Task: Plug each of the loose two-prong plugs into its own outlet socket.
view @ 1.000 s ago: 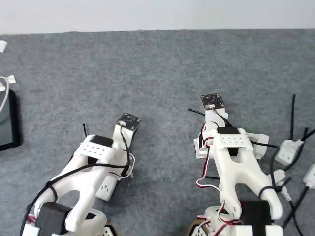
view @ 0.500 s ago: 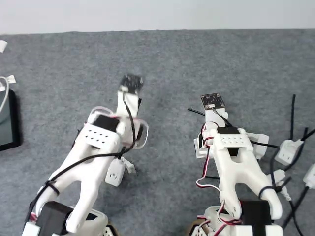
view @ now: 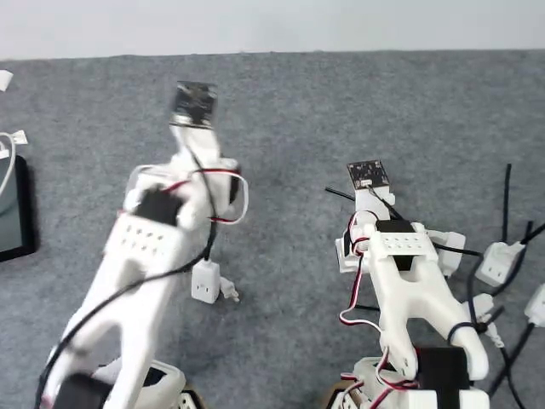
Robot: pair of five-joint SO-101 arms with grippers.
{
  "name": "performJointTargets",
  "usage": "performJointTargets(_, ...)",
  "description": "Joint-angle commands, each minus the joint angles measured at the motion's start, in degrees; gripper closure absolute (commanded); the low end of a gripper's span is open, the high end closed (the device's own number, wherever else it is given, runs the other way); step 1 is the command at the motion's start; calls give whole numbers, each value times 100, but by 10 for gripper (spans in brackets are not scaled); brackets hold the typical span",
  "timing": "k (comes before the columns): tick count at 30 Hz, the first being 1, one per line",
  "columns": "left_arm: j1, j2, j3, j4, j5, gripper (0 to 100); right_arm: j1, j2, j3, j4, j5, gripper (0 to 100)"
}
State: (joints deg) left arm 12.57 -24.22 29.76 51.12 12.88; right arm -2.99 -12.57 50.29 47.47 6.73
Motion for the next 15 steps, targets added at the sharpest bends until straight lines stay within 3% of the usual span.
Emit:
performJointTargets(1,0,-1477,418,352,70,985,-66,4,-334,-92,-9,983)
performJointTargets(5,176,-2892,2123,352,44,985,-66,4,-325,-92,132,986)
performJointTargets(11,-202,-5178,4400,448,-193,985,-66,4,-325,-101,141,986)
performJointTargets(15,-202,-7024,4866,1503,-844,985,-75,4,-316,-101,141,987)
